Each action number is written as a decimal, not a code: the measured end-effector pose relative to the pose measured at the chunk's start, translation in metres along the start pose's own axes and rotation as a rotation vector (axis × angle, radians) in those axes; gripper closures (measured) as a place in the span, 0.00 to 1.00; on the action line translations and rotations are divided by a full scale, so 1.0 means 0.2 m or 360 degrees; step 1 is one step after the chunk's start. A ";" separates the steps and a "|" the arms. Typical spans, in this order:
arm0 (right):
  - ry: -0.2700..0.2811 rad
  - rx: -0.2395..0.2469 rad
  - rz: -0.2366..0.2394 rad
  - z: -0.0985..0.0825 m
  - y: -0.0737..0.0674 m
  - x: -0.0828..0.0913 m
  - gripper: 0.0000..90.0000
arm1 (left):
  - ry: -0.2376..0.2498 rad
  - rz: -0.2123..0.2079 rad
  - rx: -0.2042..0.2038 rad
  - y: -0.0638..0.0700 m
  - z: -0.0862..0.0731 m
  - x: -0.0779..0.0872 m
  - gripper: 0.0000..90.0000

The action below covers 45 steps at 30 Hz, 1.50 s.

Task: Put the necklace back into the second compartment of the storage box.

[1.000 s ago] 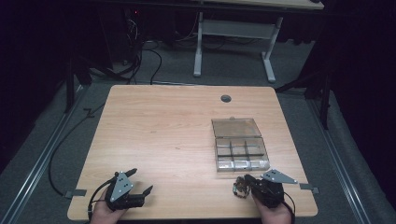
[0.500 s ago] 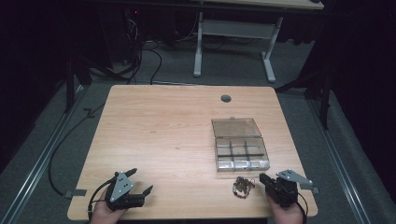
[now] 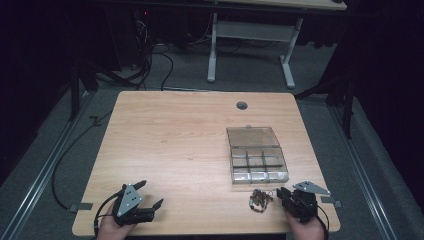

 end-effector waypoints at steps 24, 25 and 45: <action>-0.0390 -0.0094 0.0043 -0.02 -0.01 0.03 0.69 | 0.0015 -0.0022 0.0015 0.00 0.01 0.00 0.18; -0.0400 -0.0094 0.0048 -0.02 -0.01 0.03 0.68 | 0.0017 -0.0023 0.0016 0.00 0.01 0.00 0.18; -0.0616 0.0027 0.0091 0.01 -0.10 0.06 0.59 | 0.0018 -0.0019 0.0015 0.00 0.01 0.00 0.18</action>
Point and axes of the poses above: each handheld gripper's, and its own axes: x roughly backward along the jaws, z roughly out of its top, y roughly to its right, the point moved 8 cm from there along -x, roughly forward along the jaws, and after that the axes turned 13 degrees about y, right-handed, at the moved point
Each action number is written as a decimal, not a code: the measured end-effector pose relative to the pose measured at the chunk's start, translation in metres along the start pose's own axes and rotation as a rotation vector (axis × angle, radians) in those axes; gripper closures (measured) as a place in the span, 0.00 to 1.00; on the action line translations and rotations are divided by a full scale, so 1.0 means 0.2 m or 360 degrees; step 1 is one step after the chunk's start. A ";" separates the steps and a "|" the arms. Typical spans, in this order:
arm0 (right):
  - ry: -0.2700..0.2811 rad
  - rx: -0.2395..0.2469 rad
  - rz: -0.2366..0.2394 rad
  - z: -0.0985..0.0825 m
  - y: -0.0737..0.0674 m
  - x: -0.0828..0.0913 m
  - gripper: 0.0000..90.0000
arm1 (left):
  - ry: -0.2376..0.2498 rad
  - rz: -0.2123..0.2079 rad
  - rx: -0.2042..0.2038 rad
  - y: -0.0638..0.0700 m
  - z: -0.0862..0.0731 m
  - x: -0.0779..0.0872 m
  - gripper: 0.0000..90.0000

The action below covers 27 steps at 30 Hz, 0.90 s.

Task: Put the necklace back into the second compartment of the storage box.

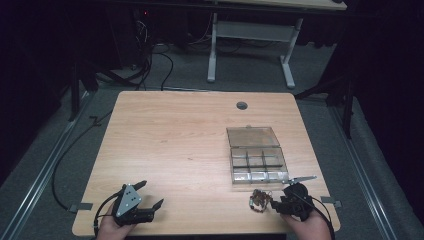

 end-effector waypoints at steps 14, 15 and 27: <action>-0.0120 0.0043 0.0010 0.01 -0.03 0.02 0.56 | -0.0004 -0.0009 -0.0011 0.01 0.00 0.00 0.18; -0.0122 0.0041 0.0013 0.01 -0.03 0.01 0.56 | -0.0004 -0.0008 -0.0012 0.01 0.00 0.00 0.18; -0.0227 0.0096 0.0042 0.02 -0.06 0.01 0.54 | -0.0003 -0.0013 -0.0009 0.00 0.00 0.00 0.18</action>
Point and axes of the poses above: each handheld gripper's, and its own axes: x roughly backward along the jaws, z roughly out of its top, y roughly to its right, the point moved 8 cm from there along -x, roughly forward along the jaws, and after that the axes turned 13 degrees about y, right-handed, at the moved point
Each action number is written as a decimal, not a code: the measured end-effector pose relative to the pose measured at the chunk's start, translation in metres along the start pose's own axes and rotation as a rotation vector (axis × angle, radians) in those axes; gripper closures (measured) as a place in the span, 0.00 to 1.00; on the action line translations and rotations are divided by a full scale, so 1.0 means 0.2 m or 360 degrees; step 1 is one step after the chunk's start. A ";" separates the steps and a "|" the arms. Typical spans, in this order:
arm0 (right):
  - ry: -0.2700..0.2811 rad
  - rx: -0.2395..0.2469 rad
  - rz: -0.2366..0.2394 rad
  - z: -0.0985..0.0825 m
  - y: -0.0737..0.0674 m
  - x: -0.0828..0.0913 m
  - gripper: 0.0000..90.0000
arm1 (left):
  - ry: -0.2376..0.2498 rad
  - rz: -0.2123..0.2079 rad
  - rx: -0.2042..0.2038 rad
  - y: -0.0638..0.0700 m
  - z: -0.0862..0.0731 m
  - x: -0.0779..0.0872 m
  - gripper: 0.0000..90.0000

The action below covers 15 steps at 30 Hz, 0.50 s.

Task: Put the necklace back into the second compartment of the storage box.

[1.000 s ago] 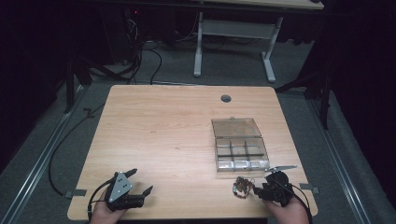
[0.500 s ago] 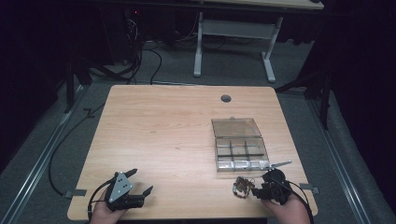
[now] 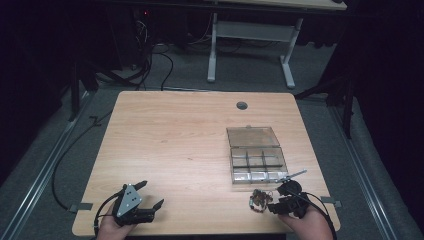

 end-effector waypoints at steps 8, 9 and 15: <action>-0.0060 0.0026 0.0011 0.03 -0.04 -0.01 0.48 | 0.0008 0.0002 0.0006 0.00 0.00 0.00 0.18; -0.0064 0.0022 0.0018 0.04 -0.05 -0.01 0.46 | 0.0007 0.0002 0.0004 0.00 0.00 0.00 0.18; -0.0114 0.0045 0.0041 0.07 -0.08 -0.05 0.29 | 0.0006 0.0001 0.0005 0.00 0.00 0.00 0.18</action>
Point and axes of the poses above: each handheld gripper's, and its own axes: x roughly backward along the jaws, z roughly out of its top, y roughly to its right, the point moved 8 cm from there along -x, roughly forward along the jaws, and after that the axes turned 13 degrees about y, right-handed, at the moved point
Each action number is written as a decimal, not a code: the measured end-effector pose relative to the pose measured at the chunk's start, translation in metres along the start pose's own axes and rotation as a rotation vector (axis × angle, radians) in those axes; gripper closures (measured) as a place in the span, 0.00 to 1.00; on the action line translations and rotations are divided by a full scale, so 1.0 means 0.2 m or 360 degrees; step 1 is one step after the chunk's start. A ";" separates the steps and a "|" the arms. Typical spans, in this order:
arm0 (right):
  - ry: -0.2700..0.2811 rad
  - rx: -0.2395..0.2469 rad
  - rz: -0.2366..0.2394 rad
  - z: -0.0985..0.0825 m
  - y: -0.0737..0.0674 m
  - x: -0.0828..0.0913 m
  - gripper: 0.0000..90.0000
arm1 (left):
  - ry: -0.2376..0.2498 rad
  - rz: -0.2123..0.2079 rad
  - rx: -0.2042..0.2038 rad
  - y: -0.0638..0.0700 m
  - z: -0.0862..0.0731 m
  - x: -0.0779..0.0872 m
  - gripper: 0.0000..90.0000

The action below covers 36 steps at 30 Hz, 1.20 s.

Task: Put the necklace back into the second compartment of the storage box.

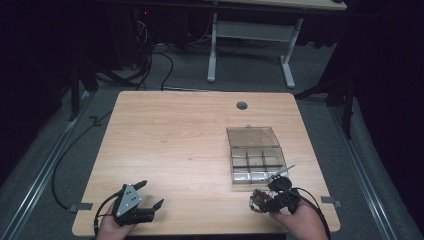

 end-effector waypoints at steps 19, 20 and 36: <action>-0.0152 0.0146 -0.0039 0.10 -0.06 -0.14 0.16 | -0.0001 -0.0012 0.0006 0.00 0.00 0.00 0.18; -0.0162 0.0159 -0.0047 0.10 -0.06 -0.15 0.16 | 0.0000 -0.0013 0.0007 0.00 0.00 0.00 0.18; -0.0195 0.0238 -0.0053 0.07 -0.05 -0.12 0.61 | 0.0000 -0.0015 0.0011 0.00 0.00 0.01 0.19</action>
Point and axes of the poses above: each handheld gripper's, and its own axes: x roughly backward along the jaws, z roughly out of its top, y roughly to its right, the point moved 8 cm from there along -x, roughly forward along the jaws, and after that the axes turned 13 degrees about y, right-handed, at the moved point
